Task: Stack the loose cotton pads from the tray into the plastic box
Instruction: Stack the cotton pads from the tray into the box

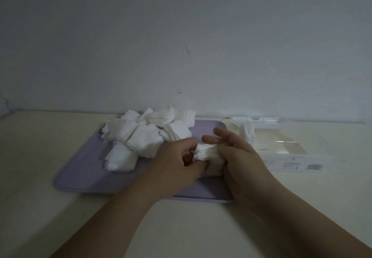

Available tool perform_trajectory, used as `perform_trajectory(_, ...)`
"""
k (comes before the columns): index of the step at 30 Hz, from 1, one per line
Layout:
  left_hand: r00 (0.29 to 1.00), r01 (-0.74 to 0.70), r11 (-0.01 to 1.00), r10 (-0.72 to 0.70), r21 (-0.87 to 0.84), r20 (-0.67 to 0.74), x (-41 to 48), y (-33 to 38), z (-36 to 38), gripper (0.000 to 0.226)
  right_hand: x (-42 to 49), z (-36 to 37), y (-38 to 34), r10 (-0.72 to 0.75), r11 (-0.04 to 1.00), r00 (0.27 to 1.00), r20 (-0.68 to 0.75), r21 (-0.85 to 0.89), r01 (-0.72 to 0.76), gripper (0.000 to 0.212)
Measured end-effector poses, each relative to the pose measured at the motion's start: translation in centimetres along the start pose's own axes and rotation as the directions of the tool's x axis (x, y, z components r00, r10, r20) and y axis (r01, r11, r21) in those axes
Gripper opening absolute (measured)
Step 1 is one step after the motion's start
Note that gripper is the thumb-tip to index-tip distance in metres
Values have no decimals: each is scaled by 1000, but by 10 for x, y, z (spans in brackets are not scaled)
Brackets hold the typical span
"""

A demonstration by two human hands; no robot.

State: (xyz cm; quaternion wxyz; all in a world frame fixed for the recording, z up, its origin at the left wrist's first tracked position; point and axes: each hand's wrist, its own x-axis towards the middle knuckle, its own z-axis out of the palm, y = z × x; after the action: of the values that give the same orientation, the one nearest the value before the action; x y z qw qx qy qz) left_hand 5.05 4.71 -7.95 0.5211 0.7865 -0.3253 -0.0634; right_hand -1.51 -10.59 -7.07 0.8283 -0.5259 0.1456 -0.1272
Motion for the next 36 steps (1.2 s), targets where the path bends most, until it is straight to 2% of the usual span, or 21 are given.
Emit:
perform_trajectory(1,1000,3,1000,-4,-8,-17,0,2,-3,17,-1,-1,-2,1,1000,999,33,-8,-1,35)
perform_trajectory(4,994,39,994,-49,-100,-99,2,9,-14,35,-4,-7,-5,-69,979,981,179,-175,101,68)
perform_trajectory(5,991,48,988,-65,-148,-113,2,11,-17,32,-6,-6,-9,-102,965,967,232,-214,153,66)
perform_trajectory(8,995,73,948,-92,-311,-45,-1,15,-20,9,-13,-3,-22,-181,928,930,319,-258,269,33)
perform_trajectory(11,997,72,895,-82,-440,-3,-3,21,-19,11,-17,-6,-36,-149,915,928,341,-308,260,26)
perform_trajectory(13,999,29,876,-46,-481,-24,-2,26,-18,20,-21,-7,-45,-109,891,938,329,-386,239,22)
perform_trajectory(15,999,11,878,-31,-479,-33,-4,31,-14,28,-22,-6,-51,-143,867,945,293,-424,262,21)
perform_trajectory(17,999,18,890,-37,-456,-32,-6,34,-9,30,-20,-10,-59,-233,881,957,174,-380,283,30)
perform_trajectory(19,996,47,908,-73,-416,-46,-7,34,-3,26,-15,-18,-73,-362,864,932,-1,-377,334,38)
perform_trajectory(21,993,68,928,-97,-365,-62,-3,32,2,25,-12,-32,-87,-514,744,849,-122,-556,371,36)
perform_trajectory(23,992,82,957,-105,-277,-68,5,34,7,22,-8,-49,-97,-590,601,789,-171,-745,288,31)
perform_trajectory(24,993,85,971,-101,-223,-64,9,38,10,21,-5,-57,-99,-591,549,785,-186,-805,223,30)
perform_trajectory(27,995,81,989,-86,-121,-43,24,53,27,21,5,-77,-100,-519,384,829,-208,-923,8,33)
perform_trajectory(29,995,80,995,-82,-53,-48,36,60,40,24,13,-86,-96,-469,264,858,-210,-960,-91,27)
perform_trajectory(31,996,72,997,-72,-15,-50,47,63,53,29,17,-88,-90,-438,214,874,-212,-968,-128,21)
perform_trajectory(34,997,48,999,-48,2,-65,56,60,74,31,20,-86,-83,-439,155,883,-168,-982,-109,29)
perform_trajectory(36,996,41,999,-40,14,-78,56,58,84,28,19,-84,-84,-398,173,905,-150,-981,-86,32)
